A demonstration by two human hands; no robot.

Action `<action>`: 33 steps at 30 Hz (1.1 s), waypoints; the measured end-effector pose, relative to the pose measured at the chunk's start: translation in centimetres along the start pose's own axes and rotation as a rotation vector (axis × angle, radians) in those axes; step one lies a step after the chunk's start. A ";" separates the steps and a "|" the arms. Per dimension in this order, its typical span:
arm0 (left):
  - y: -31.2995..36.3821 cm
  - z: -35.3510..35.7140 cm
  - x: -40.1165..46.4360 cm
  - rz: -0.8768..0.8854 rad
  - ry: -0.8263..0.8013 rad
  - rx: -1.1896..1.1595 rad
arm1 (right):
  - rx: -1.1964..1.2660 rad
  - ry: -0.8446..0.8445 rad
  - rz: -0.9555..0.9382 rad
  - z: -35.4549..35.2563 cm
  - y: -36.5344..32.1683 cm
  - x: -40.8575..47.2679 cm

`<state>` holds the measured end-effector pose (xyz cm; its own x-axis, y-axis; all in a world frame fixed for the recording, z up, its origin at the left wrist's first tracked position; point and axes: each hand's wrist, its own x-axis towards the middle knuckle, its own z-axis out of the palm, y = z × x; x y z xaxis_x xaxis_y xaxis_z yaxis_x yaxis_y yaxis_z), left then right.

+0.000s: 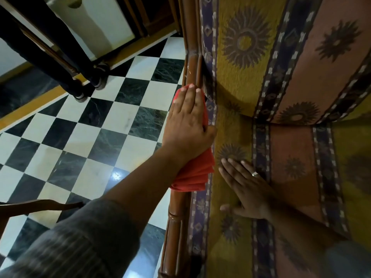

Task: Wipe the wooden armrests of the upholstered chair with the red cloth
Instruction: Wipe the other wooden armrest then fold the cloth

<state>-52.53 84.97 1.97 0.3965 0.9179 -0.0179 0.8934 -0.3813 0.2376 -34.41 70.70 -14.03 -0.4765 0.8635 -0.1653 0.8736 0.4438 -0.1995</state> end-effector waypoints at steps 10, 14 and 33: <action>-1.0 -0.3 1.1 0.203 -0.073 0.164 | -0.055 0.025 0.048 -2.1 2.8 5.9; -2.5 -1.9 4.6 0.390 -0.121 0.175 | -0.021 0.031 0.066 -2.1 2.3 5.9; -1.5 -2.4 9.5 -0.039 -0.035 -0.031 | 0.042 0.120 0.054 -1.8 2.7 5.9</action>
<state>-50.64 94.51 3.75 0.3695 0.9272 -0.0614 0.9015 -0.3416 0.2658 -34.65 77.40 -13.80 -0.4111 0.9096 -0.0610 0.8916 0.3873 -0.2345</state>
